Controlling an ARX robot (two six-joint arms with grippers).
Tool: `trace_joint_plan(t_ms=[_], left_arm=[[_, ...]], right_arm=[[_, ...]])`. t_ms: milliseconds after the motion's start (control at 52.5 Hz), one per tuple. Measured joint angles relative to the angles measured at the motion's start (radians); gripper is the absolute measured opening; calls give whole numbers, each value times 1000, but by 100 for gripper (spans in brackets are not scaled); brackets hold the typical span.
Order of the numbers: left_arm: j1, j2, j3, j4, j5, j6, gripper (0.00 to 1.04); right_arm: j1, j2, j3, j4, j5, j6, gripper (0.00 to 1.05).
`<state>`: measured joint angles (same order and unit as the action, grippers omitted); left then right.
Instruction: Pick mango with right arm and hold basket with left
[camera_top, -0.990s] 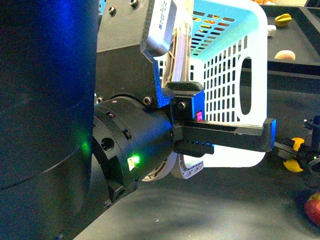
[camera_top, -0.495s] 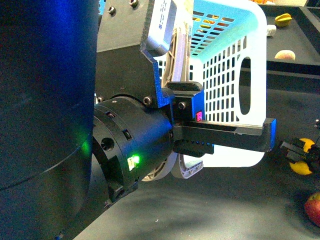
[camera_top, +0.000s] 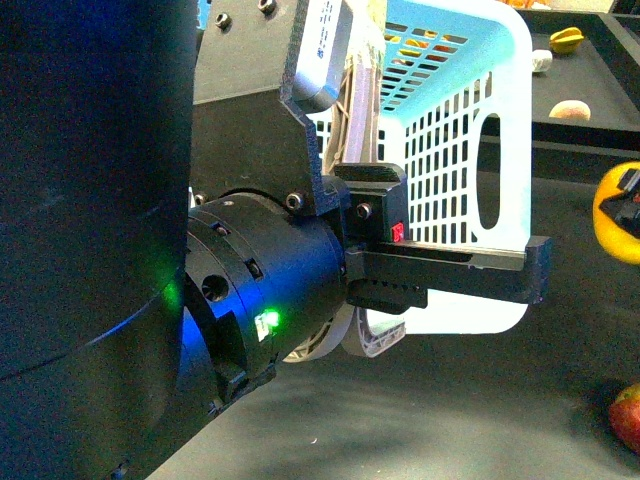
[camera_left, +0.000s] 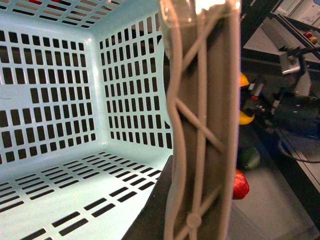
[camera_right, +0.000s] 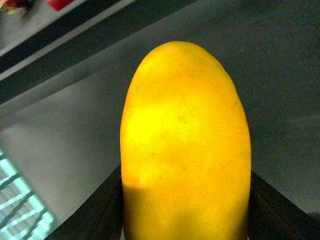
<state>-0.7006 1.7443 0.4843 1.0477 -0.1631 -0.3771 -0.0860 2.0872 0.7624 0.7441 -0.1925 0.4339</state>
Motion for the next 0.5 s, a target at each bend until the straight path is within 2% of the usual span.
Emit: trace_joint_plan(t_ms=[190,305,495], left_arm=[[0,0,0,0,2,0,6],[0,0,0,0,2,0,6],[0,0,0,0,-1,0,6]], right_arm=[[72,-201,-108,-18,-68,-9,56],[147,-340,-148,-44,-104,-9,56],[274,-419,-140,-69,-98,-20,56]])
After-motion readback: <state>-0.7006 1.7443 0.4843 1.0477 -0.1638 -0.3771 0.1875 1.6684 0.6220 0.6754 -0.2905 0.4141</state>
